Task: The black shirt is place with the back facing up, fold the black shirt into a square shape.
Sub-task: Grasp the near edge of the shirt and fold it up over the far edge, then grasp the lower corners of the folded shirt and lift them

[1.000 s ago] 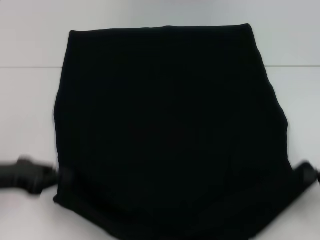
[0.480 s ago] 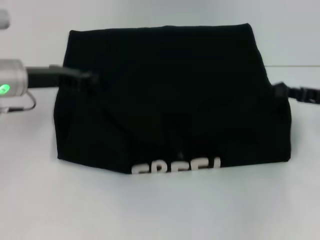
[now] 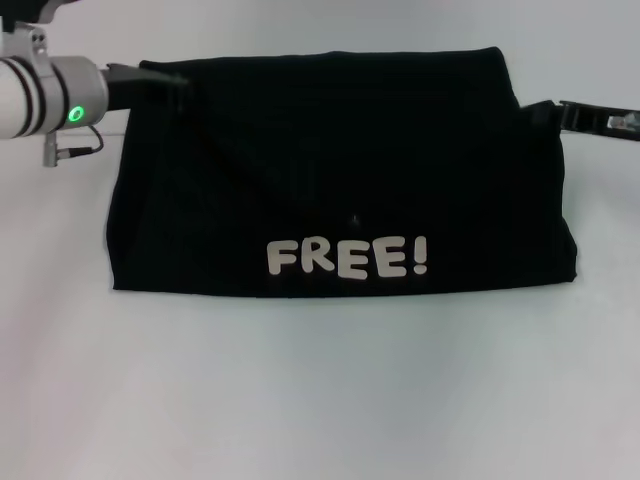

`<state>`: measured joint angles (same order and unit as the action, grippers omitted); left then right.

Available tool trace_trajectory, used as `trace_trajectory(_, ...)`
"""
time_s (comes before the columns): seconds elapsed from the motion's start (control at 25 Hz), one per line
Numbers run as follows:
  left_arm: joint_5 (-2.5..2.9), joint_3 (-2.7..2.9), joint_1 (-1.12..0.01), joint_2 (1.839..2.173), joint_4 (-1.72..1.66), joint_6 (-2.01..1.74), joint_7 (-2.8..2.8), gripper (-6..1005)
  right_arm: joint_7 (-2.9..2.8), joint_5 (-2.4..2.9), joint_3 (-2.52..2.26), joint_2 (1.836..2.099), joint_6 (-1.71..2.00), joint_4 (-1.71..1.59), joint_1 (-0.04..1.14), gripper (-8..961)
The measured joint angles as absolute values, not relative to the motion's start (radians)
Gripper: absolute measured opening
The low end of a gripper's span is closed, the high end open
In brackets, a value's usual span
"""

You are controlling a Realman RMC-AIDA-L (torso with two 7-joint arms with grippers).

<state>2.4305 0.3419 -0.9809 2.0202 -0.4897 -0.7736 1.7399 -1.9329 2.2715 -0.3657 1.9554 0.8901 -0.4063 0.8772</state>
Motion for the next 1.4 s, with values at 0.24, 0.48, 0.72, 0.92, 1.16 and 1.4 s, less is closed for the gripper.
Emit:
trace_trajectory(0.24, 2.425, 0.37, -0.989, 2.047, -0.441, -0.622, 1.718, 56, -1.964, 2.271, -0.397, 1.973, 0.801, -0.367, 0.901, 78)
trace_trajectory(0.48, 2.423, 0.377, -0.979, 2.093, -0.4, -0.466, 1.669, 89, -1.961, 2.261, -0.397, 2.008, 0.752, -0.35, 0.894, 84)
trace_trajectory(0.72, 2.41, 0.393, -0.961, 2.106, -0.399, -0.425, 1.658, 121, -1.957, 2.261, -0.399, 2.015, 0.752, -0.359, 0.876, 170)
trace_trajectory(0.92, 2.401, 0.394, -0.944, 2.1, -0.412, -0.377, 1.658, 284, -1.965, 2.261, -0.392, 2.008, 0.749, -0.387, 0.862, 275)
trace_trajectory(1.16, 2.404, 0.394, -0.905, 2.109, -0.496, -0.399, 1.686, 559, -1.971, 2.261, -0.39, 1.996, 0.84, -0.432, 0.838, 459)
trace_trajectory(1.4, 2.408, 0.434, -0.784, 2.13, -0.697, -0.804, 1.841, 787, -1.971, 2.259, -0.393, 1.966, 1.058, -0.449, 0.791, 669)
